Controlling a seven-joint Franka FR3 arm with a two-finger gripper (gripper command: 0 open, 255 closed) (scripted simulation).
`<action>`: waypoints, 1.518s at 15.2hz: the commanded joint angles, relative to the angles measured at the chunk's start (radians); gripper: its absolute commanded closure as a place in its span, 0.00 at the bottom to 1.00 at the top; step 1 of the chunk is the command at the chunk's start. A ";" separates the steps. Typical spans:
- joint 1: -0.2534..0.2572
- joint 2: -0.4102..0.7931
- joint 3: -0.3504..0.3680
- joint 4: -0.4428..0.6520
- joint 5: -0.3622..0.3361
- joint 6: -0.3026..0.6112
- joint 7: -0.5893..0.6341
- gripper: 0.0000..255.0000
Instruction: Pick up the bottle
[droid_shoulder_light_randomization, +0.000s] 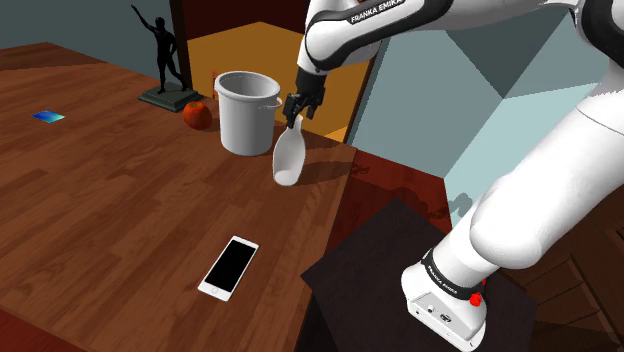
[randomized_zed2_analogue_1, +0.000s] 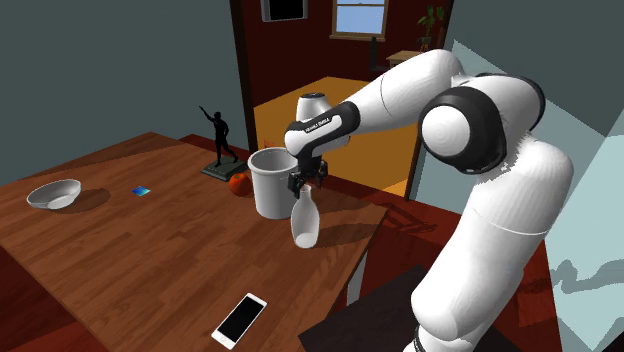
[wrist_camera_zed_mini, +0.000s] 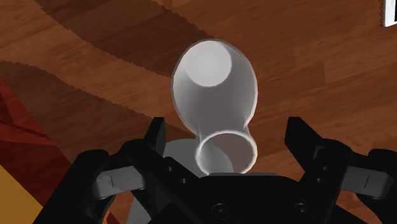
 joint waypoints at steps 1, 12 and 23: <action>0.000 0.014 0.000 -0.012 -0.001 0.027 0.001 0.00; 0.000 0.034 0.000 -0.028 -0.002 0.062 0.001 1.00; 0.000 -0.019 0.000 0.026 0.000 -0.045 0.000 1.00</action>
